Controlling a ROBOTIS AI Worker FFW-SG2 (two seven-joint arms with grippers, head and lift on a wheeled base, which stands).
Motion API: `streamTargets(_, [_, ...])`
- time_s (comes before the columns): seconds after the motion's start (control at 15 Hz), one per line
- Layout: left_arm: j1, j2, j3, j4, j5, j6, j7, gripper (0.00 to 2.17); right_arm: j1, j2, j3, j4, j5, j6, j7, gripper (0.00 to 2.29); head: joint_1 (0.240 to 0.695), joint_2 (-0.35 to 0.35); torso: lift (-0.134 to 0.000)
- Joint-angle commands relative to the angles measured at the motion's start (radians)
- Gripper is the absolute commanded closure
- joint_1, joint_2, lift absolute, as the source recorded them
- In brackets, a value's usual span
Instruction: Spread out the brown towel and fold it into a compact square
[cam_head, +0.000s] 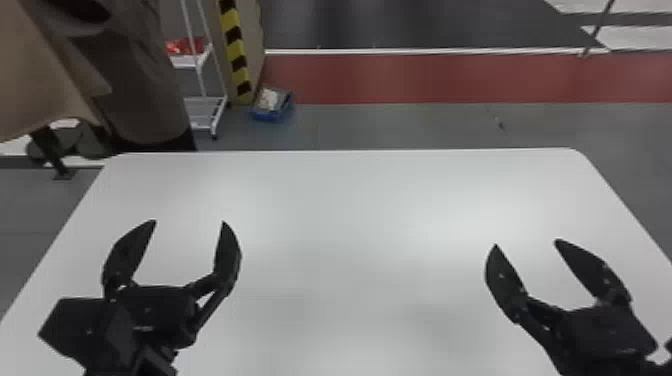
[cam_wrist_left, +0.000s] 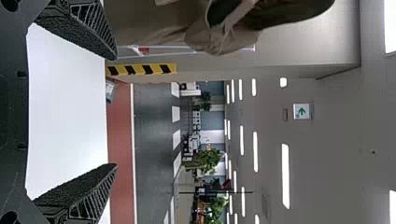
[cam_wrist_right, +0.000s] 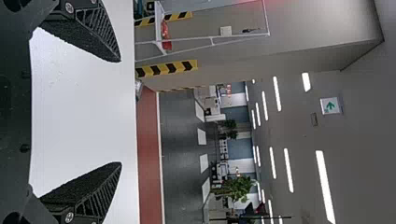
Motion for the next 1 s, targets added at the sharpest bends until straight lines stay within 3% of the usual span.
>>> streamTargets(0.0, [0.002,0.0,0.006,0.0,0.0,-0.001,0.0,0.06,0.005,0.0,-0.003,-0.005,-0.001,0.0,0.001,0.09,0.695,0.027,-0.12])
streamTargets(0.93, [0.011,-0.008,0.023,-0.01,0.002,-0.001,0.0,0.06,0.017,0.0,-0.003,-0.017,-0.003,0.0,0.005,0.09,0.695,0.045,-0.12])
